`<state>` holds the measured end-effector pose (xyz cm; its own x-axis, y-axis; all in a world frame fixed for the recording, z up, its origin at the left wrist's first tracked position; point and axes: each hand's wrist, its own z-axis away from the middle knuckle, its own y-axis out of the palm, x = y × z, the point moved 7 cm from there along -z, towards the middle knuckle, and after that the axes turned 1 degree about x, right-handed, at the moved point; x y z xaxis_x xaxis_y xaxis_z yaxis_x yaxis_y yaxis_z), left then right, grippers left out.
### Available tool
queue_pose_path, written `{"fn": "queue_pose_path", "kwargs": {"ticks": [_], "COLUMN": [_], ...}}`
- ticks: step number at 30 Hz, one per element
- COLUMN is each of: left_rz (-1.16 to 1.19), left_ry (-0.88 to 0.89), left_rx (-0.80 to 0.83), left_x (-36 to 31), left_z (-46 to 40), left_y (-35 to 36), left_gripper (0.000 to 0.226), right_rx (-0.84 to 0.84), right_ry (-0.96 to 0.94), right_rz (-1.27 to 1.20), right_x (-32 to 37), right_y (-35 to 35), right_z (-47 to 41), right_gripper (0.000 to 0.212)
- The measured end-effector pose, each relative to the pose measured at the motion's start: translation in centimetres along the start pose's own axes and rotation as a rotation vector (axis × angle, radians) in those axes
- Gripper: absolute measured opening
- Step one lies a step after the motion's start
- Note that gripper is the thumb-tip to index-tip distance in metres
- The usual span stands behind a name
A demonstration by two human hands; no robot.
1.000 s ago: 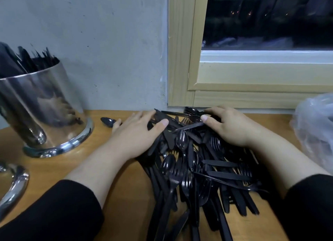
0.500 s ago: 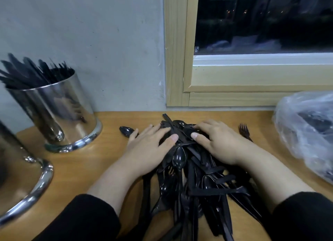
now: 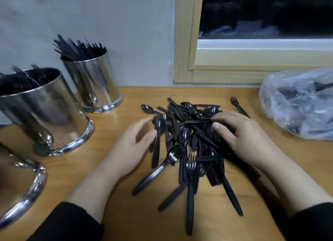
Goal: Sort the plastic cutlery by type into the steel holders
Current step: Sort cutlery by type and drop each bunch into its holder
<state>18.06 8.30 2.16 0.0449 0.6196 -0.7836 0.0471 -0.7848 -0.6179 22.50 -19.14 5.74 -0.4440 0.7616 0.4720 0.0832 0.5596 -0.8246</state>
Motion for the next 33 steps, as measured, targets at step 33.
{"fn": "queue_pose_path", "kwargs": {"ticks": [33], "left_rz": [-0.262], "left_ry": [0.052], "left_rx": [-0.352], "left_x": [-3.5], "left_z": [10.0], "left_y": [1.4], "left_gripper": [0.021], "right_rx": [0.126], "right_ry": [-0.054], "right_rz": [0.002], "right_x": [7.0], "right_y": [2.1], "right_z": [11.4], "right_gripper": [0.028]}}
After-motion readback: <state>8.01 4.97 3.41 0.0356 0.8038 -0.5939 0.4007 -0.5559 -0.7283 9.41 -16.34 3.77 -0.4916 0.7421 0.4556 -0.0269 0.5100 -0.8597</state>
